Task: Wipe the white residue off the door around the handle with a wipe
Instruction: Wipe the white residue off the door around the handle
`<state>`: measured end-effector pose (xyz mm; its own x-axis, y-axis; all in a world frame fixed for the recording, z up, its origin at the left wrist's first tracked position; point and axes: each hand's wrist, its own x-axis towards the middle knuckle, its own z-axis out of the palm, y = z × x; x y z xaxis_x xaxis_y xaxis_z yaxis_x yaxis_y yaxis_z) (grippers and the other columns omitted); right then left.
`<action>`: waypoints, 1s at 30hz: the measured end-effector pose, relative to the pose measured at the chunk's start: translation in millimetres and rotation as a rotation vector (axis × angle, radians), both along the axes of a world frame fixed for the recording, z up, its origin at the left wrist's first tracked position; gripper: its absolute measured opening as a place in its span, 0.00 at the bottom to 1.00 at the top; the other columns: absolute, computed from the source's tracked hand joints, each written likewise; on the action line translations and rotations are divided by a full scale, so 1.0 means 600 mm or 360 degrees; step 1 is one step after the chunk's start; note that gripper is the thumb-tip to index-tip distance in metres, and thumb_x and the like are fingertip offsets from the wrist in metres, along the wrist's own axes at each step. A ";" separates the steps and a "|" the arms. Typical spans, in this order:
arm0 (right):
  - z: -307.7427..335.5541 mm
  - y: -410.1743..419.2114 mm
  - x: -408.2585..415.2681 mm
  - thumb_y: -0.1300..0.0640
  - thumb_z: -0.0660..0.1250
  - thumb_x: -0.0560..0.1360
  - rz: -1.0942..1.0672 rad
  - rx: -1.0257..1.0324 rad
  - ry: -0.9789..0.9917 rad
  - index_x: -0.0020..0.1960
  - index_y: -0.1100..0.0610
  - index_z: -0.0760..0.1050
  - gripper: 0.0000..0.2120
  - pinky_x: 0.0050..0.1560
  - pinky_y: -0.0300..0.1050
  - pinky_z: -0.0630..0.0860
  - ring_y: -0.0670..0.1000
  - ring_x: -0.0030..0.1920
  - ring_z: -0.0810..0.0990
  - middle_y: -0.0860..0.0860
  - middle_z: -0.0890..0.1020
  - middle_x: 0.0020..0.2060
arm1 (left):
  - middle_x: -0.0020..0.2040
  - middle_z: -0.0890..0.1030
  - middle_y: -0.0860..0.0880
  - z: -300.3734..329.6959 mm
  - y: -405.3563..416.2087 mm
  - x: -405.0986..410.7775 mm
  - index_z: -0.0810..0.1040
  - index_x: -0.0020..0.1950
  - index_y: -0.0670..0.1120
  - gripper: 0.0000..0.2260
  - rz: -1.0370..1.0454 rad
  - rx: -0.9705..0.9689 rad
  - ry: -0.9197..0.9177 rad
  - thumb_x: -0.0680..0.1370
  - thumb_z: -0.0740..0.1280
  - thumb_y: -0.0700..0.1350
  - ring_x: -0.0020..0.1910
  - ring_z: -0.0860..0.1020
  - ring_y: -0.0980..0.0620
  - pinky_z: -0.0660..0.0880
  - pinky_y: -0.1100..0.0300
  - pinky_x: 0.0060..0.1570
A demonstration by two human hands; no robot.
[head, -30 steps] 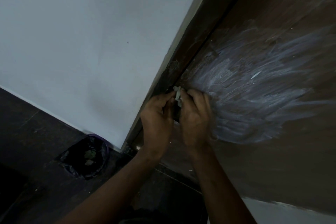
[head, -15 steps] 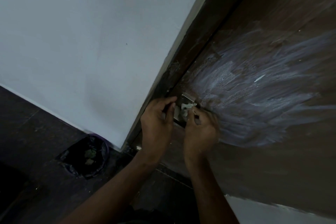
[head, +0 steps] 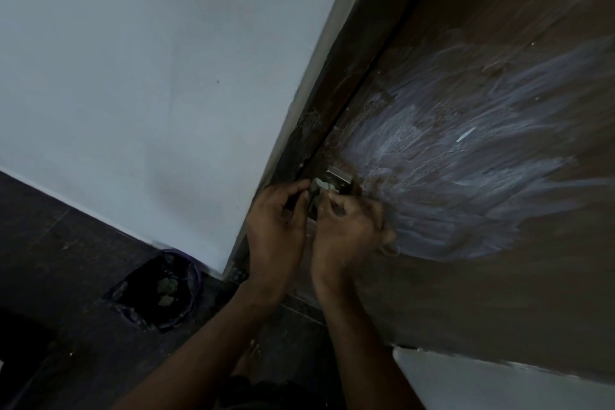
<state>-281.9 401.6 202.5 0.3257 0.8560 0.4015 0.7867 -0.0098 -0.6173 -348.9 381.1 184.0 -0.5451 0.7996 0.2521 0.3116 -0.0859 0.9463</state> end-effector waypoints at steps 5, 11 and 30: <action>-0.004 0.003 0.015 0.55 0.76 0.71 -0.0101 -0.0100 0.0338 0.43 0.52 0.85 0.02 0.61 0.61 0.70 0.54 0.52 0.82 0.42 0.82 0.40 | 0.50 0.82 0.58 -0.001 -0.006 -0.012 0.84 0.57 0.49 0.10 0.0039 -0.0029 -0.0003 0.77 0.71 0.41 0.50 0.78 0.68 0.68 0.78 0.52; 0.002 0.008 0.034 0.62 0.75 0.74 -0.0077 -0.0124 0.0922 0.48 0.58 0.86 0.04 0.39 0.39 0.83 0.42 0.38 0.86 0.48 0.87 0.38 | 0.50 0.83 0.55 -0.010 -0.016 -0.009 0.84 0.57 0.49 0.11 -0.0048 -0.0022 0.0041 0.76 0.72 0.39 0.49 0.79 0.62 0.73 0.73 0.51; 0.043 0.029 0.043 0.61 0.67 0.76 0.0031 -0.0998 0.0944 0.33 0.56 0.80 0.13 0.17 0.30 0.66 0.38 0.20 0.74 0.44 0.79 0.22 | 0.50 0.81 0.36 -0.055 0.000 0.037 0.79 0.59 0.31 0.12 -0.0652 -0.0710 -0.2085 0.82 0.60 0.37 0.44 0.78 0.46 0.78 0.54 0.50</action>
<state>-255.9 419.1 228.1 0.3149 0.8703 -0.3787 0.3396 -0.4759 -0.8113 -326.6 380.9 150.8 0.0984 0.8306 -0.5482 -0.7593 0.4188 0.4982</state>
